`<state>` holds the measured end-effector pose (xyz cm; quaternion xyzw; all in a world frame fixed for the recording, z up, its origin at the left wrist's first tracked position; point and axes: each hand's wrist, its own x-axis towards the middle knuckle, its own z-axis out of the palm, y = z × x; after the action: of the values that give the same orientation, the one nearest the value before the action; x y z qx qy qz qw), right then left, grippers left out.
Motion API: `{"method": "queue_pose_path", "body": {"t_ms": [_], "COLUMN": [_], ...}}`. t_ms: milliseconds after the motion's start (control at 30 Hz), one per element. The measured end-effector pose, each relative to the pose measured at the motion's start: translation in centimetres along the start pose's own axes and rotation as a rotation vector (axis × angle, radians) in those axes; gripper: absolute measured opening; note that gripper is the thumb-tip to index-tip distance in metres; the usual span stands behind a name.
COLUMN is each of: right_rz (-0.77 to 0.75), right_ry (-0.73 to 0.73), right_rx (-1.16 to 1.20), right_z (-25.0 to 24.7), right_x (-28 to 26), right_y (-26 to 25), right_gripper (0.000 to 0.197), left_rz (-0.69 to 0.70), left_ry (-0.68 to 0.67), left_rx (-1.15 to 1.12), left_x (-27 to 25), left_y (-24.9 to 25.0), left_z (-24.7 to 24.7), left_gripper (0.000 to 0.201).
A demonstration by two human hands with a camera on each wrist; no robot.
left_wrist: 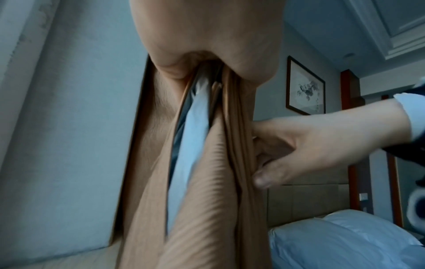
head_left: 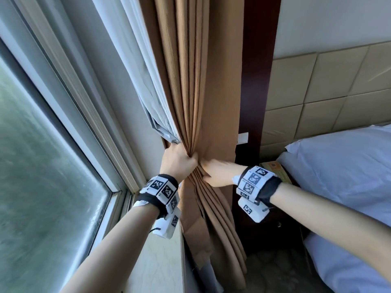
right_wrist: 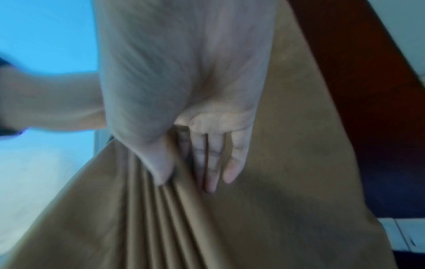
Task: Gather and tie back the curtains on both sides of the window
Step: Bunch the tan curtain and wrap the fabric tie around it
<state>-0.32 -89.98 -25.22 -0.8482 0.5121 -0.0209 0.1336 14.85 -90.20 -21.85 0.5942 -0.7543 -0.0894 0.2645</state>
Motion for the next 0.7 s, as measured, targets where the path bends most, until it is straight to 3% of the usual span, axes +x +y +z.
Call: {"method": "queue_pose_path", "body": {"t_ms": [100, 167, 267, 367, 500, 700], "right_rz": [0.060, 0.199, 0.445, 0.613, 0.572, 0.456], "right_ry": [-0.132, -0.120, 0.111, 0.289, 0.411, 0.430], "right_rx": [0.065, 0.040, 0.167, 0.426, 0.694, 0.899], "right_z": [-2.4, -4.5, -7.9, -9.8, -10.4, -8.9], "right_x": [1.4, 2.4, 3.3, 4.1, 5.2, 6.2], "right_y": [4.3, 8.0, 12.3, 14.3, 14.2, 14.0], "right_gripper": [0.056, 0.059, 0.065, 0.094, 0.121, 0.121], "left_rz": [-0.010, -0.029, -0.035, -0.021, 0.010, 0.030], "left_ry": [-0.005, -0.022, -0.041, -0.038, -0.061, -0.075], "left_rx": [-0.013, -0.016, 0.002, 0.024, 0.069, 0.107], "left_x": [-0.4, -0.3, 0.4, 1.0, 1.4, 1.8], "left_y": [0.0, -0.2, -0.1, 0.4, 0.7, 0.4], "left_z": [-0.6, -0.6, -0.4, -0.2, 0.0, 0.0], "left_gripper": [0.021, 0.018, 0.020, 0.023, 0.017, 0.013]}}
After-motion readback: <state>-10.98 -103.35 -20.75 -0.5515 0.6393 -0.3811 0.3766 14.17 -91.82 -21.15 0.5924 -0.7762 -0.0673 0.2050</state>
